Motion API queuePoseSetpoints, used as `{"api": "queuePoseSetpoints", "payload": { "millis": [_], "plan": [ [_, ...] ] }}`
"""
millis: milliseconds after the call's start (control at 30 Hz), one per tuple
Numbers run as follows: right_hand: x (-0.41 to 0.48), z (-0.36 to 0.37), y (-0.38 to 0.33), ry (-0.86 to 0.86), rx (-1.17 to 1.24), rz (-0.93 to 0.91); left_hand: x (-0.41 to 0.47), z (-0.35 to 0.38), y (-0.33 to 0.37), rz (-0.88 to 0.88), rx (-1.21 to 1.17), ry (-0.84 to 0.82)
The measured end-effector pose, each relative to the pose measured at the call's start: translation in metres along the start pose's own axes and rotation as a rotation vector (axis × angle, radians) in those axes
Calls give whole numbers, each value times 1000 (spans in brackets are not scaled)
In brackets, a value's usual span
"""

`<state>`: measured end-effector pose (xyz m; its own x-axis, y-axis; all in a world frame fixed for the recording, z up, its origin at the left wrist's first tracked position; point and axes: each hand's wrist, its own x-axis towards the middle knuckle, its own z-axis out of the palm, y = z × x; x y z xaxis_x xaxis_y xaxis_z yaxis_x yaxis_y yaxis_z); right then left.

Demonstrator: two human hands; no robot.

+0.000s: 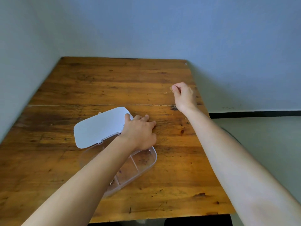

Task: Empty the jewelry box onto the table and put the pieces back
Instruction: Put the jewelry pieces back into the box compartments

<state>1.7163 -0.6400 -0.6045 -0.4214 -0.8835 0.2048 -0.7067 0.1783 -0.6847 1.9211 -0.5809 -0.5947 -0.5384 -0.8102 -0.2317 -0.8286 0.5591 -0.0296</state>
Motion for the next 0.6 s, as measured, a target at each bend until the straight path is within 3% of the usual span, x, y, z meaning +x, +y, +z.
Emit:
{"api": "queuePoseSetpoints", "payload": {
  "millis": [400,600],
  "plan": [
    [-33,-5,4,-151,-49,110,-6,0,0,2,-66,59],
    [-86,-5,-24,-227,91,94,-40,-1,-20,-9,-268,322]
  ]
}}
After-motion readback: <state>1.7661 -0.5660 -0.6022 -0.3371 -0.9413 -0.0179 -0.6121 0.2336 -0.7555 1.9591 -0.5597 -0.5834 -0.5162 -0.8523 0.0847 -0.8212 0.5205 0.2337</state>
